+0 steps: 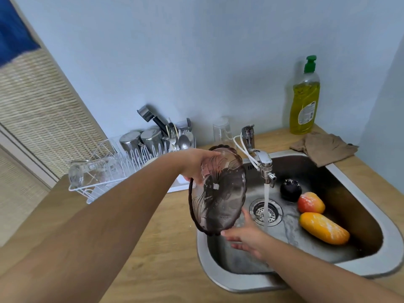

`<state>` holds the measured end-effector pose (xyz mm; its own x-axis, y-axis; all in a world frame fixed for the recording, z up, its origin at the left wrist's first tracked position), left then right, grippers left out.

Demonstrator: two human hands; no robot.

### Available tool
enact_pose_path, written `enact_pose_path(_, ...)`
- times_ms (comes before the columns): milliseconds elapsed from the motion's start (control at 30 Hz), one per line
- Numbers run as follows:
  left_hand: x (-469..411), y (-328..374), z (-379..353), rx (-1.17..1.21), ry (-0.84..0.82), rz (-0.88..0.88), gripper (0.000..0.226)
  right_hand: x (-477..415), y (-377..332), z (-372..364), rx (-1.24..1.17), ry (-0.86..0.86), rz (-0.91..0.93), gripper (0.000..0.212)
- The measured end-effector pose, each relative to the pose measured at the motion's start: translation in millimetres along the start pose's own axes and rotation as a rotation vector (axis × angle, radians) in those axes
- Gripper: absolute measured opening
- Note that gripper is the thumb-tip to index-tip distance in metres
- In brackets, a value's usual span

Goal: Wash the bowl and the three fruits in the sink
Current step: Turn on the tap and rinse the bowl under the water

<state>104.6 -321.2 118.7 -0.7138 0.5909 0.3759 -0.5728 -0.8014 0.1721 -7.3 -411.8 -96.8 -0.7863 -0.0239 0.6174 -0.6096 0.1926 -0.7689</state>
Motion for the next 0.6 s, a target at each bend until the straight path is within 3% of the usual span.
enact_pose_path(267, -0.4, -1.1, 2.3, -0.046, -0.008, 0.030, 0.108, 0.7, -2.8, -0.6, 0.019, 0.041, 0.009, 0.111)
enact_pose_path(600, -3.1, 5.9, 3.5, -0.060, -0.044, 0.066, 0.109, 5.8, 4.4, -9.2, -0.109, -0.072, -0.006, 0.110)
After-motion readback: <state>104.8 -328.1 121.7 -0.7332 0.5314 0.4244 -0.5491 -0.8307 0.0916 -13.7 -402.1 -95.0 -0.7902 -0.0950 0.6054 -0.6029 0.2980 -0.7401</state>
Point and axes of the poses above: each hand's wrist, its own x-axis away from the middle knuckle, its own z-axis out of the back of the hand, y = z × x, the point moved 5 cm from there along -x, towards the middle knuckle, and after that the axes turned 5 degrees about -z, right-handed, at the moved point
